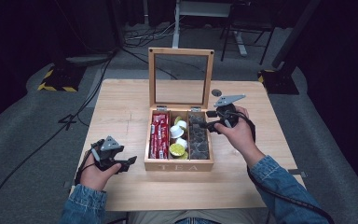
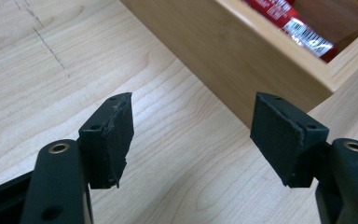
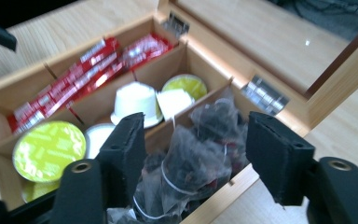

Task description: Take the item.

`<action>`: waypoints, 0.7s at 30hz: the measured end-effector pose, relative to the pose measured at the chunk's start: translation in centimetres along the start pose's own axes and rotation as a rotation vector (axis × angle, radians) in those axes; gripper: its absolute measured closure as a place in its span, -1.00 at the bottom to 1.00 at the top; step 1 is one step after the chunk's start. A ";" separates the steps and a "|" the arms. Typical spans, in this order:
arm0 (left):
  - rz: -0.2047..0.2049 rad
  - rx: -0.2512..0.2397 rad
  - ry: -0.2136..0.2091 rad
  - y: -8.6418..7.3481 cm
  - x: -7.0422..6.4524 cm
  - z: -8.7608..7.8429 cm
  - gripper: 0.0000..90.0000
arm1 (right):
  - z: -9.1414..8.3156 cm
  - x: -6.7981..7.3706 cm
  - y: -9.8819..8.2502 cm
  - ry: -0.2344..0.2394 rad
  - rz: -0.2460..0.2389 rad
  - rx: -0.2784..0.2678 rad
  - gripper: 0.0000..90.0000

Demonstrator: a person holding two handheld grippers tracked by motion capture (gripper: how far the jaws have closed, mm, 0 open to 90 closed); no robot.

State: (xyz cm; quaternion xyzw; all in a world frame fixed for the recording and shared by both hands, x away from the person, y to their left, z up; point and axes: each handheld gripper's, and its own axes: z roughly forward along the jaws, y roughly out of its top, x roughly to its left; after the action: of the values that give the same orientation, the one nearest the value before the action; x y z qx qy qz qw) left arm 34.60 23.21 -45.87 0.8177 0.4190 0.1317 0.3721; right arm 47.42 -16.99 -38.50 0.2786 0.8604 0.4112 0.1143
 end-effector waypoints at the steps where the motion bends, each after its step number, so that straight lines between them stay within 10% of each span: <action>1: 0.000 0.001 0.001 -0.1 0.1 0.1 -0.32 | 0.4 0.1 -0.2 -0.001 -0.004 0.016 -0.09; 21: -0.005 0.053 0.007 -1.3 0.8 2.1 -0.32 | 5.0 0.8 -1.7 -0.024 -0.055 0.173 0.15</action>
State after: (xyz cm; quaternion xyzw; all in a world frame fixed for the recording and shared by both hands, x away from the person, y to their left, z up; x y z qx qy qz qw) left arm 35.43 23.28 -48.34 0.8257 0.4259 0.1224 0.3490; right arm 48.19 -14.17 -43.00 0.2686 0.8986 0.3285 0.1114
